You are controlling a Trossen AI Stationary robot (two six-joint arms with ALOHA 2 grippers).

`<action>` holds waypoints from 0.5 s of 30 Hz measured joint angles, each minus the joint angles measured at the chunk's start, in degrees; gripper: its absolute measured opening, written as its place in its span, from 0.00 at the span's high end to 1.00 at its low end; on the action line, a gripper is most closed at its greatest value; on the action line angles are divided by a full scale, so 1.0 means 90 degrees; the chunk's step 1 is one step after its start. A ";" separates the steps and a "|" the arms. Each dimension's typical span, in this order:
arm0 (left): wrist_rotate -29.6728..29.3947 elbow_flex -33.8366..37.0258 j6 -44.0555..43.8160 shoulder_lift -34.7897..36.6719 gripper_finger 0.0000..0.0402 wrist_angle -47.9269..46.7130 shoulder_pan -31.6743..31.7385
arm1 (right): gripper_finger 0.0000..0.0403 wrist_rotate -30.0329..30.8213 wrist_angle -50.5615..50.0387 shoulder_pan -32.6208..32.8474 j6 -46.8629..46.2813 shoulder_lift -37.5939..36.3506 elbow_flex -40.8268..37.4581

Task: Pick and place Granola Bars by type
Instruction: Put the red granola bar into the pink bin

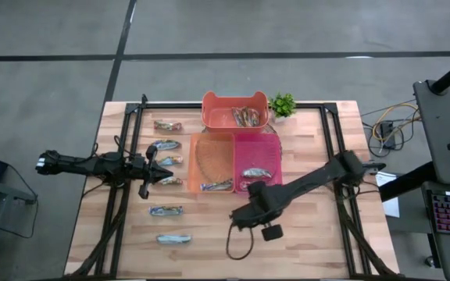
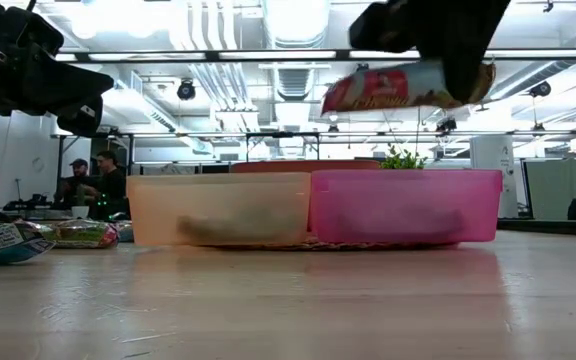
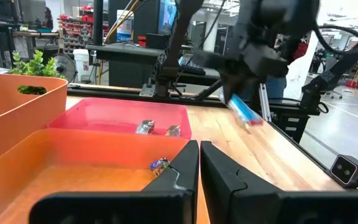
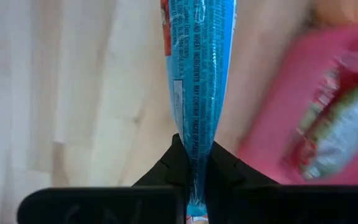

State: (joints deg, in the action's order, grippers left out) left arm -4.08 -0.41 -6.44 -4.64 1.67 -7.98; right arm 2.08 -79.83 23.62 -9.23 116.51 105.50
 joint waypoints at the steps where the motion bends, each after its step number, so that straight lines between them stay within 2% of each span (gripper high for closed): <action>1: 0.0000 0.0000 0.0000 -0.0002 1.00 0.0000 0.0002 | 0.97 0.0111 0.0012 -0.0028 -0.0019 -0.0158 -0.0163; 9: -0.0001 -0.0002 0.0000 -0.0002 1.00 0.0000 0.0002 | 0.98 0.0430 0.0084 -0.0413 -0.0147 -0.1188 -0.1385; 15: 0.0000 -0.0001 0.0000 -0.0002 1.00 0.0000 0.0000 | 0.98 0.0895 0.0128 -0.0813 0.0005 -0.1509 -0.1756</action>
State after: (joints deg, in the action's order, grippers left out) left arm -4.08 -0.41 -6.44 -4.67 1.67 -7.98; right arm 10.14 -78.68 16.30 -9.19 102.93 89.69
